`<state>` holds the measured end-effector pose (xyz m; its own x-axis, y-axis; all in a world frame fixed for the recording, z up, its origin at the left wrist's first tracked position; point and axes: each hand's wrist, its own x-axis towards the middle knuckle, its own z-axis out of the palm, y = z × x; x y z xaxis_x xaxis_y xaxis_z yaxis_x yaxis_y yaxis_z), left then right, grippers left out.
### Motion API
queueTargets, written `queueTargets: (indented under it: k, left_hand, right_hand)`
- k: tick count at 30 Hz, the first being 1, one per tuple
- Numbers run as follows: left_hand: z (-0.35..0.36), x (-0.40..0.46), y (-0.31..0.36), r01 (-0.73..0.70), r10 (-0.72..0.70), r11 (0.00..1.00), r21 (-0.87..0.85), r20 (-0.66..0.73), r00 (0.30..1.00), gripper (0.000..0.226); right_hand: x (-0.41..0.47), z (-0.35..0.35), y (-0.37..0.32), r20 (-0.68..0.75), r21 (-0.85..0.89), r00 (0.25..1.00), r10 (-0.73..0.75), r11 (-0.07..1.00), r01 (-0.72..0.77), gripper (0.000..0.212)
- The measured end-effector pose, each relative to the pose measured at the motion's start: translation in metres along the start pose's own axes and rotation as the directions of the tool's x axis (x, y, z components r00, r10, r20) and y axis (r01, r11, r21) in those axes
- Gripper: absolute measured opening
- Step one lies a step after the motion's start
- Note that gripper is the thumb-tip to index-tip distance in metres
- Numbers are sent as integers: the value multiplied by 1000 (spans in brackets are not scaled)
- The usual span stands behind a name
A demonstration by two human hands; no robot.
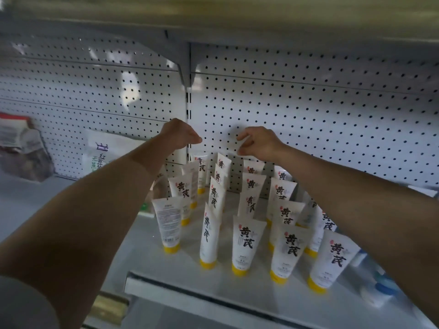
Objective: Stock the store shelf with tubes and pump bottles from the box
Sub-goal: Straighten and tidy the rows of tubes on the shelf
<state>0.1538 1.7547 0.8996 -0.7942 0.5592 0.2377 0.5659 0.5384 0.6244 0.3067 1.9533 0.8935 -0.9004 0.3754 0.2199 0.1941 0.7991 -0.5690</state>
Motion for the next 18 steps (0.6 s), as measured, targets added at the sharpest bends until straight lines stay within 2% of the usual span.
queueTargets:
  k: [9,15,18]
  left_hand:
    - [14,36,-48,-47,60,993,-107,127,990,32]
    - [24,57,-65,-125,138,990,-64,276,951,29]
    - [27,61,-68,-159,166,986,-49,300,939,31]
  right_hand:
    - [20,31,-13,-13,-78,990,141,987,-142,46]
    - [28,45,-13,-48,-96,979,199,975,-203,46]
    - [32,50,-15,-53,-86,975,217,971,-221,48]
